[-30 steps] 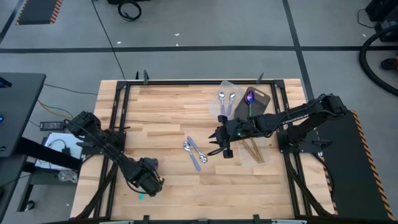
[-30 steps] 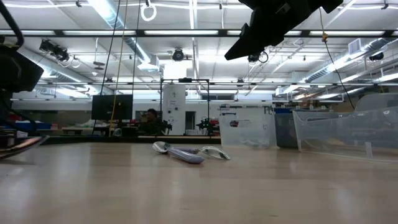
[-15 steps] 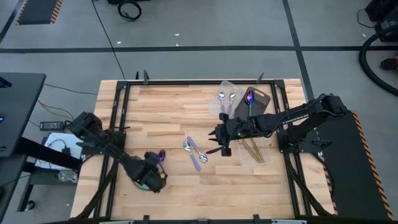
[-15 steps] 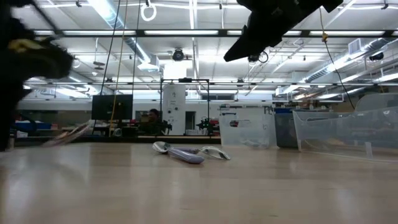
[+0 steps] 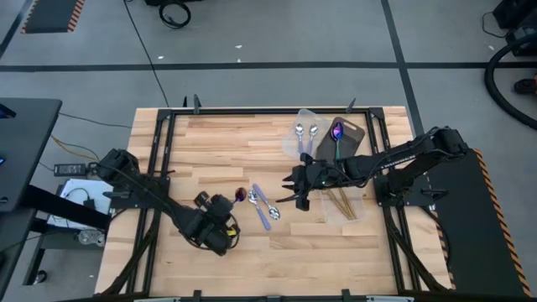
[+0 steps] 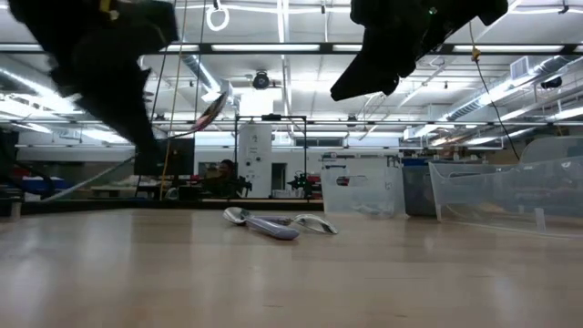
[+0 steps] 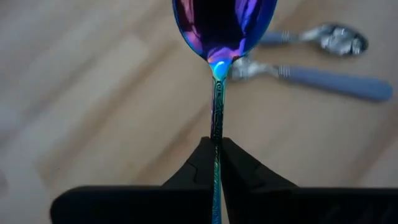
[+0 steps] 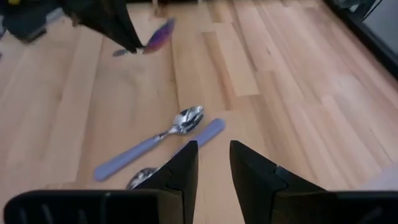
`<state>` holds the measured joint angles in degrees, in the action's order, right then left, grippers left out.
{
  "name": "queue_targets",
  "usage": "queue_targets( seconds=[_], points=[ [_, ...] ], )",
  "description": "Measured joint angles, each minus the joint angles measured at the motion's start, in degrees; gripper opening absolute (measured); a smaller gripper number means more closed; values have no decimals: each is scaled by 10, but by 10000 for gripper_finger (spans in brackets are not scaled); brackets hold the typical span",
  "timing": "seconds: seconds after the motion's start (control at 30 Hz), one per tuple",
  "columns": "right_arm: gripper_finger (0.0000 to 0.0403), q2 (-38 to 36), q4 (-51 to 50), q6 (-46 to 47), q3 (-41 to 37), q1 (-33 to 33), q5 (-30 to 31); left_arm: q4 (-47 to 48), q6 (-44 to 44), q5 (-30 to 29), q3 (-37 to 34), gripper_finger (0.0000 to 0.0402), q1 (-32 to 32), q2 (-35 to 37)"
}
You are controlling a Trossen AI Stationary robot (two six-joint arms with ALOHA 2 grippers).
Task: Sort silverware by color (type)
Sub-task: Put the blue spoon into the black bin
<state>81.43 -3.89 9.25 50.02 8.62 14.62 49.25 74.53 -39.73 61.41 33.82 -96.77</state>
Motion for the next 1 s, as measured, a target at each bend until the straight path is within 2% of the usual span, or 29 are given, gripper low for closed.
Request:
queue_targets(
  seconds=[0.23,0.57,0.8,1.0],
  points=[
    [103,0,-6,-13,0,-2,24,-67,-212,-70,0,16,-40,0],
    [103,-28,-73,-7,-7,-40,35,-156,-493,-69,0,16,-108,1],
    [103,-117,-74,12,-64,-68,55,-239,-685,-11,0,16,-187,1],
    [103,-180,-78,48,-83,-77,54,-358,-816,105,0,16,-266,1]
  ],
)
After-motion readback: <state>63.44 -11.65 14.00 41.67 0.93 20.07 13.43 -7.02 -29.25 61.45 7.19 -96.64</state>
